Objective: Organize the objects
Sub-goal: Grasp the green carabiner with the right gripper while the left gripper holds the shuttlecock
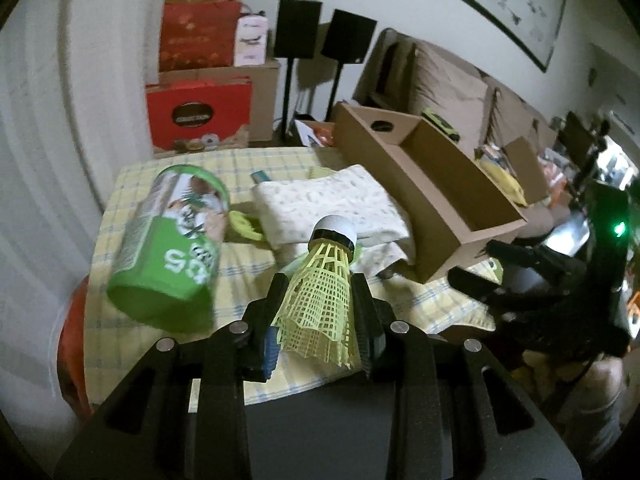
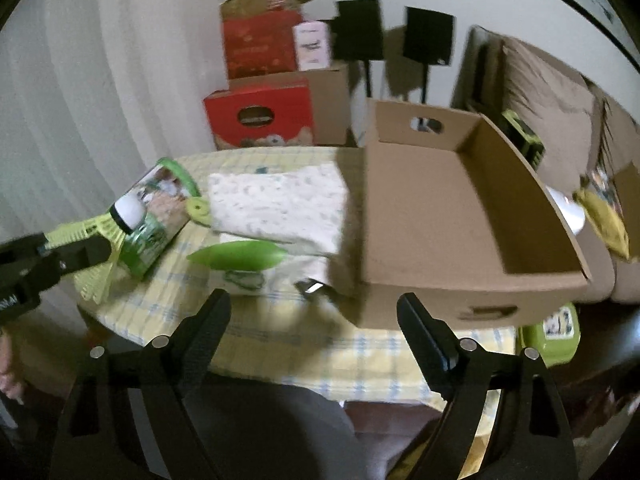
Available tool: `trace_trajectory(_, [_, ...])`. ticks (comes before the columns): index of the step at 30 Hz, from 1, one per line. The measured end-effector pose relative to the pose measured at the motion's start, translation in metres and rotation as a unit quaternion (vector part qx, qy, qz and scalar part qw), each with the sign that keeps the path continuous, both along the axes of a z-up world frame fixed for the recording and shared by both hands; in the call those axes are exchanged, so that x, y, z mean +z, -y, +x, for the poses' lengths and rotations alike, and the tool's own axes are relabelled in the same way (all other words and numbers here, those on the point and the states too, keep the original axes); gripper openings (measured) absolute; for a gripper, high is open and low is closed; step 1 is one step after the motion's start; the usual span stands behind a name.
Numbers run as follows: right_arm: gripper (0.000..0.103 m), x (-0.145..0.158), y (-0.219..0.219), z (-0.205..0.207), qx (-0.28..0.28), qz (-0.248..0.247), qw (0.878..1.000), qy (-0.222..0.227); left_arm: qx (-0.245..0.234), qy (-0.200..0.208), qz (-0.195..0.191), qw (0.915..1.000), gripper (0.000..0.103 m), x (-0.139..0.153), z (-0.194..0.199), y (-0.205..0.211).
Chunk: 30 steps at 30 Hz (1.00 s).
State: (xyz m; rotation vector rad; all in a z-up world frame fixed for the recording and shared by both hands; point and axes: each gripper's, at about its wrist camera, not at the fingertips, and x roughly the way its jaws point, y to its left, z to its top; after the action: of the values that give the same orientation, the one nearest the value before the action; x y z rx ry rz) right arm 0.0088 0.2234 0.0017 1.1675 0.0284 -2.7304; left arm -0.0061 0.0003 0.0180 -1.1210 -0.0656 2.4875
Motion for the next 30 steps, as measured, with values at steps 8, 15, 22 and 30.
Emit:
trace_trajectory(8, [0.065,-0.037,0.044,-0.03,0.046,-0.01,0.998,0.048,0.018,0.011,0.01,0.9997,0.029,-0.01,0.003,0.019])
trace_trajectory(15, [0.065,-0.056,0.057,-0.063,0.044,-0.026,0.995,0.081,0.026,0.018,0.02,0.9993,0.029,-0.014,0.0,0.028])
trace_trajectory(22, [0.063,-0.074,0.06,-0.08,0.033,-0.025,0.994,0.104,0.029,0.021,0.029,0.9989,0.029,-0.016,-0.003,0.033])
trace_trajectory(30, [0.063,-0.087,0.068,-0.082,0.038,-0.004,0.993,0.114,0.028,0.025,0.032,0.9988,0.03,-0.02,-0.006,0.032])
